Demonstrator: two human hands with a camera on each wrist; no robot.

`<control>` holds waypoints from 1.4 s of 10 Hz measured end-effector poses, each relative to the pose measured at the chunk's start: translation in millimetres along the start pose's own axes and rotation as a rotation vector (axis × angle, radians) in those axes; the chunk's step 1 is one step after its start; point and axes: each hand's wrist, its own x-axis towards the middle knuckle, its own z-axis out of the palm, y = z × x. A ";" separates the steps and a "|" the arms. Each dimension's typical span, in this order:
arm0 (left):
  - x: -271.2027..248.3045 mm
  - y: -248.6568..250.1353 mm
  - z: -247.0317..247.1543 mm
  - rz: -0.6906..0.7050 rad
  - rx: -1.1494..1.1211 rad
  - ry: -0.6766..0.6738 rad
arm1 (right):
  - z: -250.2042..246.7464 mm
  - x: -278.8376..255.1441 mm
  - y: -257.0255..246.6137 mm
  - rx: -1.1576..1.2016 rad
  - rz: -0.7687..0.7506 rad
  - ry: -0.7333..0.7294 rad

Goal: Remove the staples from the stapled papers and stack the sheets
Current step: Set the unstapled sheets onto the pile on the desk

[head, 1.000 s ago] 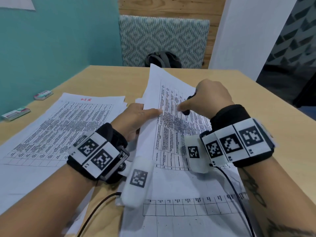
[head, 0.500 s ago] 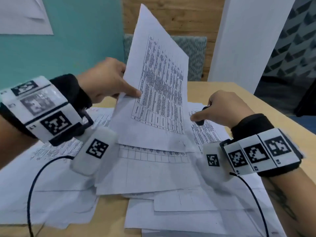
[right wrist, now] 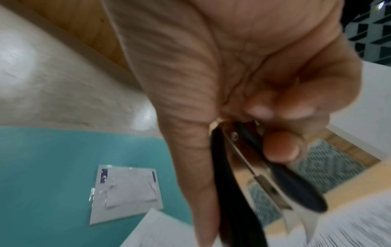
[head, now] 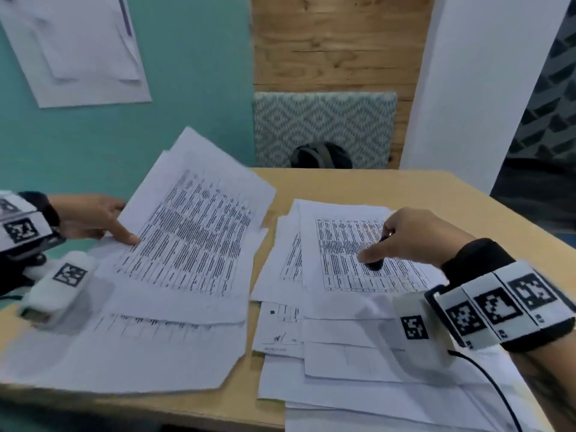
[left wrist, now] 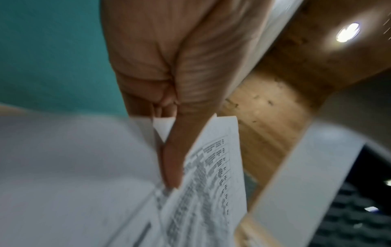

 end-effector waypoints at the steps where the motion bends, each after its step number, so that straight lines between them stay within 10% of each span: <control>1: 6.5 -33.7 9.6 -0.099 0.056 0.009 | 10.7 2.5 2.3 -0.024 -0.014 -0.172; 3: 25.0 -73.6 5.1 -0.084 0.333 0.076 | 26.2 10.2 3.3 -0.178 -0.033 -0.413; 5: 10.9 -73.5 12.2 0.245 1.277 -0.148 | 27.0 13.0 -6.7 -0.257 -0.058 -0.447; 8: -11.7 -22.6 47.7 0.342 1.495 -0.164 | 26.8 10.2 -14.8 -0.330 -0.087 -0.416; 10: -29.6 83.9 110.8 0.527 0.868 -0.131 | 28.4 10.2 -17.4 -0.333 -0.084 -0.417; 11: -22.1 106.5 154.4 0.319 0.396 -0.228 | 28.7 8.8 -18.5 -0.341 -0.085 -0.413; 14: -29.0 80.2 185.1 0.143 1.167 -0.418 | 26.4 9.3 -13.3 -0.359 -0.151 -0.401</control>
